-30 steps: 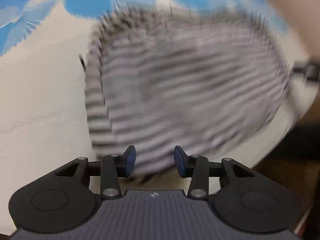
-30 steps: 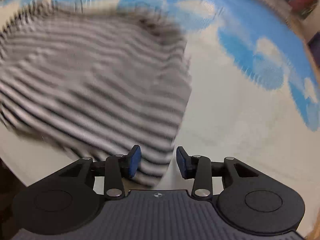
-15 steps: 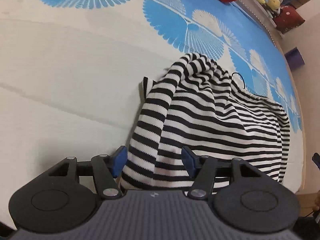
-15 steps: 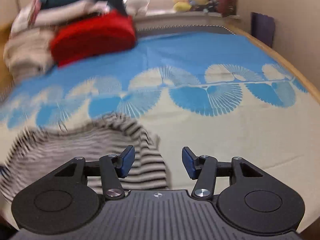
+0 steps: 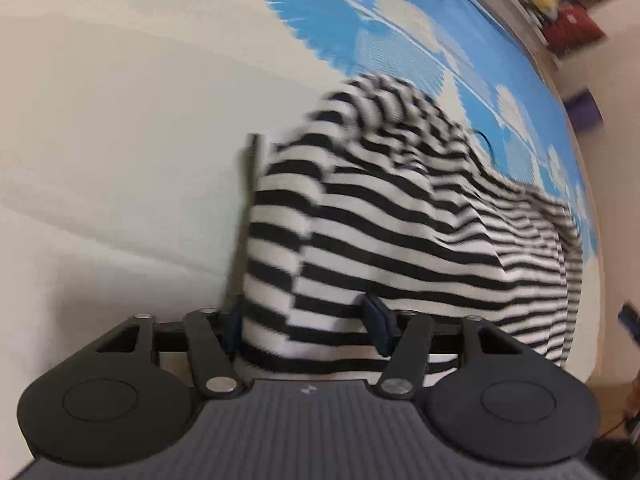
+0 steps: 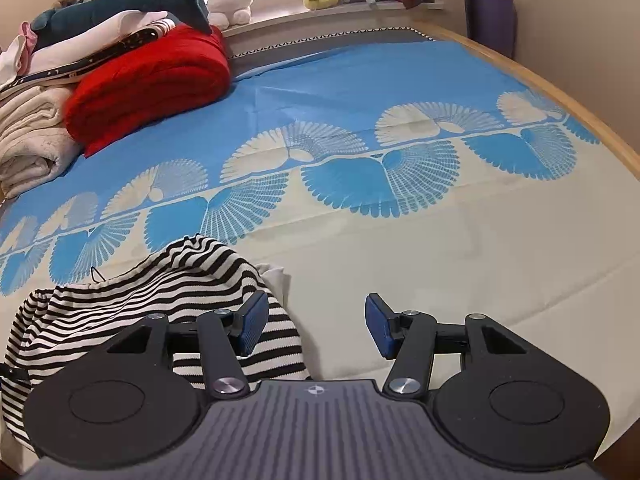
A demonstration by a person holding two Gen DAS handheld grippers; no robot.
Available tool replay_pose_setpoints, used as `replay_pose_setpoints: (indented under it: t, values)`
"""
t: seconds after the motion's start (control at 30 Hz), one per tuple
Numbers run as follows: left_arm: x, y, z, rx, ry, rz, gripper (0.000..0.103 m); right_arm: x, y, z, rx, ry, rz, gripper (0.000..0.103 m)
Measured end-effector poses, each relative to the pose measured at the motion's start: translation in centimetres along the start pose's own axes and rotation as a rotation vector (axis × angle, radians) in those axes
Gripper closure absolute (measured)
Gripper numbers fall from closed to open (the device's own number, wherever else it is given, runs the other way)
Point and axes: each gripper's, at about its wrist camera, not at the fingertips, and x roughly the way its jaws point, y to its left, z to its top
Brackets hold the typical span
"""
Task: Fold small clothes
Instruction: 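Grasp the striped fabric edge with the left gripper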
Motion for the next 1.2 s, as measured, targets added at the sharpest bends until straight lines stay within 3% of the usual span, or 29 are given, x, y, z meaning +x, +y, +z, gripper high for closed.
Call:
replay_pose_setpoints:
  t: [0.03,0.17,0.37,0.43,0.57,0.63,0.77,0.83,1.03,1.2]
  values:
    - [0.3,-0.5,0.0,0.024,0.008,-0.003,0.081,0.1,0.0,0.1,0.001,-0.001,-0.001,0.047]
    - [0.4,-2.0,-0.4,0.098,-0.007,0.035,0.089,0.3,0.2,0.1,0.005,-0.002,-0.006,0.047]
    - [-3.7,-1.6,-0.4,0.074,-0.111,0.029,0.092,0.5,1.5,0.0,-0.001,-0.006,-0.003,0.047]
    - [-5.1,-1.6,-0.4,0.08,-0.14,0.091,0.092,0.5,1.9,0.0,0.001,-0.009,0.002,0.047]
    - [-6.6,-1.3,-1.1,0.092,-0.144,0.337,0.092,0.6,2.7,0.0,0.012,-0.015,0.019,0.047]
    - [-7.1,-0.9,-1.2,0.053,-0.132,0.353,0.092,0.6,3.1,0.0,0.009,-0.012,0.029,0.047]
    - [-8.6,-3.0,-0.8,0.053,-0.18,0.285,0.092,0.6,3.7,-0.1,-0.007,-0.012,0.041,0.047]
    - [-9.3,-5.1,-0.5,0.072,-0.206,0.208,0.092,0.4,3.8,-0.2,-0.008,-0.015,0.044,0.047]
    - [-9.4,-14.3,-0.6,0.178,-0.232,-0.039,0.092,0.3,3.2,-0.1,0.017,-0.015,0.053,0.047]
    - [-6.0,-23.8,-1.7,0.271,-0.181,-0.18,0.092,0.3,3.3,-0.2,0.01,-0.015,0.061,0.047]
